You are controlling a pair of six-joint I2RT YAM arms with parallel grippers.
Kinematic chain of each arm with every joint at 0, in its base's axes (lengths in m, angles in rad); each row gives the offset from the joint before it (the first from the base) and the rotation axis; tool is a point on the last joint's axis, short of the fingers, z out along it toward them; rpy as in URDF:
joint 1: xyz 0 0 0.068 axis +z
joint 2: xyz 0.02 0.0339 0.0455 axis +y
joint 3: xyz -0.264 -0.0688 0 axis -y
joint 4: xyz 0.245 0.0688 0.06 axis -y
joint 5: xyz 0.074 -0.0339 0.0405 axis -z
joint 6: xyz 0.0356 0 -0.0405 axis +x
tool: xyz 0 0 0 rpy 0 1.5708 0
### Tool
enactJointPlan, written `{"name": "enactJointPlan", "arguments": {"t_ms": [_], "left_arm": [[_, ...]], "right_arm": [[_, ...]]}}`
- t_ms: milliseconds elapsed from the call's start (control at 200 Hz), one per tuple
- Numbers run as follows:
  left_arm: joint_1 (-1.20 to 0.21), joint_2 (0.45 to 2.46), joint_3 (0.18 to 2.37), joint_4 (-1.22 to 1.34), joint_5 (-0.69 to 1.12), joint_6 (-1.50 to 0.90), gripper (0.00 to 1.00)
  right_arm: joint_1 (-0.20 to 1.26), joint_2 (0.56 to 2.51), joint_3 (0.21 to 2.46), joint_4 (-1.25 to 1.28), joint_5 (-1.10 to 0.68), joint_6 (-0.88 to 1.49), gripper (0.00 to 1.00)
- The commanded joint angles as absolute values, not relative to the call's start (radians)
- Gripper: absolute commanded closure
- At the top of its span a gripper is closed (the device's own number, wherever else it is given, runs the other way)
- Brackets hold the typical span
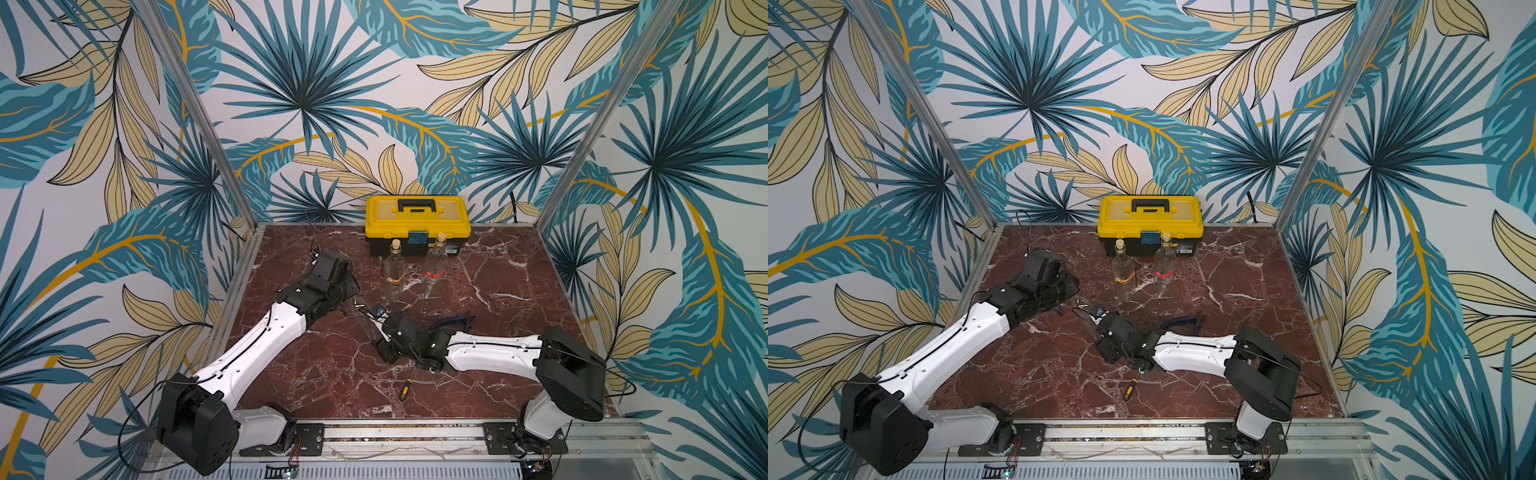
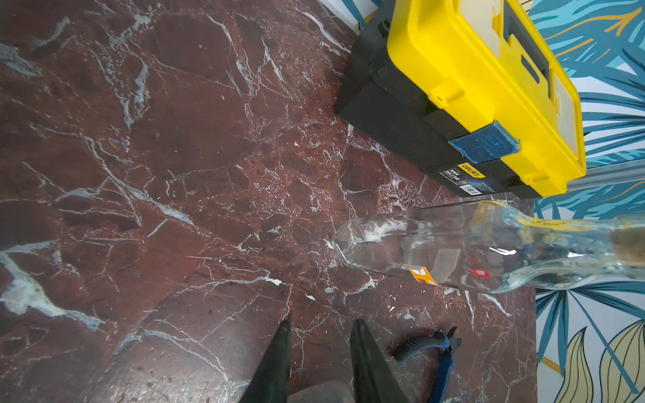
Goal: Remove the label from the bottle
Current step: Pick up the bottle from the center of the board.
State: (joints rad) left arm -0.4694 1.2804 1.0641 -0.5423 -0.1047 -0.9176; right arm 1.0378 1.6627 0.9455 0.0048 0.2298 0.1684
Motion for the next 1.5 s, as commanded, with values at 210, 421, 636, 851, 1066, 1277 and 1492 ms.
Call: {"name": "enactJointPlan", "arguments": {"t_ms": [210, 421, 636, 851, 1066, 1277, 1492], "left_arm": [[-0.479, 1.223, 0.971, -0.453, 0.014, -0.878, 1.00], [-0.479, 1.176, 0.901, -0.393, 0.019, -0.888, 1.00], [-0.479, 1.157, 0.873, -0.355, 0.031, -0.885, 1.00], [-0.479, 1.152, 0.848, -0.331, 0.044, -0.881, 1.00], [-0.479, 1.181, 0.901, -0.420, 0.009, -0.884, 1.00], [-0.479, 1.207, 0.953, -0.462, 0.006, -0.876, 1.00], [-0.479, 1.218, 0.982, -0.485, 0.003, -0.851, 1.00]], "right_arm": [[0.995, 1.658, 0.894, 0.055, 0.126, 0.220, 0.50], [0.976, 1.642, 0.900, 0.038, 0.069, 0.223, 0.52], [0.971, 1.622, 0.911, 0.016, 0.021, 0.229, 0.52], [0.968, 1.610, 0.931, -0.024, -0.010, 0.232, 0.42], [0.967, 1.577, 0.957, -0.116, 0.016, 0.222, 0.18], [0.966, 1.480, 0.992, -0.292, 0.033, 0.206, 0.12], [0.936, 1.389, 1.009, -0.390, 0.011, 0.222, 0.24]]}}
